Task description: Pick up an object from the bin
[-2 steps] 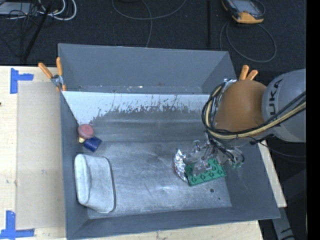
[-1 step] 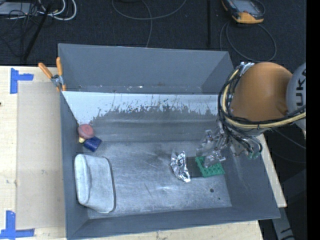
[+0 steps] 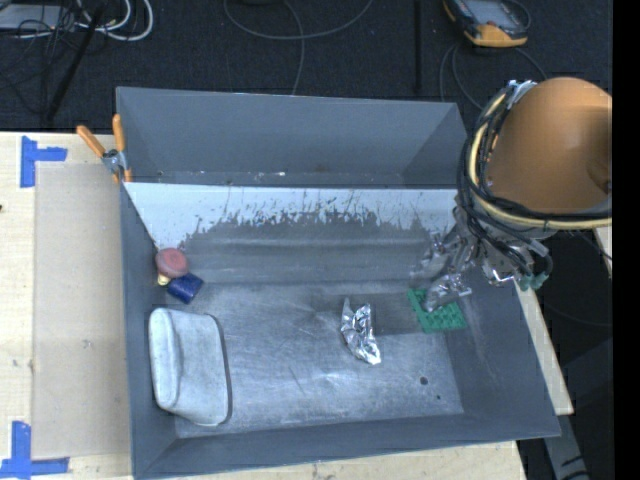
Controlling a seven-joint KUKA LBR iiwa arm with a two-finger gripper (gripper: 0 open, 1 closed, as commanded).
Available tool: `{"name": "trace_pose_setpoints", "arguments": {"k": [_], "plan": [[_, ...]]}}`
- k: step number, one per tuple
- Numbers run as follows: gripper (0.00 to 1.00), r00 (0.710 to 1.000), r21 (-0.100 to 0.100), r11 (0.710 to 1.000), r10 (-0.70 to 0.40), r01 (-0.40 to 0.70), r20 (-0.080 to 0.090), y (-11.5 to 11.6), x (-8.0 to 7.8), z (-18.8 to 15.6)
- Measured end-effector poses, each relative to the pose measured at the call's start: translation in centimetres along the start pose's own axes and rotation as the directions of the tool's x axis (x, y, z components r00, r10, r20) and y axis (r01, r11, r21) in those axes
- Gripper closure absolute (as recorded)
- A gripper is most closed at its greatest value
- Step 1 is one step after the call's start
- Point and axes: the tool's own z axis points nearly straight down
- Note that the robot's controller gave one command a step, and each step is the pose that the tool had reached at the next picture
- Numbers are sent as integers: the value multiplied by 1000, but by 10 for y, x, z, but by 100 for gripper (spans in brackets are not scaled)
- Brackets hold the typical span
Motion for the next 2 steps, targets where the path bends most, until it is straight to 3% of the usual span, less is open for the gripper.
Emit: {"name": "trace_pose_setpoints", "arguments": {"k": [1, 2], "plan": [[0, 1000, -3, 1000, 2, -2, -7, 0, 1, 4], [0, 947, -2, 947, -322, 322, -1, 21, 8, 174]]}}
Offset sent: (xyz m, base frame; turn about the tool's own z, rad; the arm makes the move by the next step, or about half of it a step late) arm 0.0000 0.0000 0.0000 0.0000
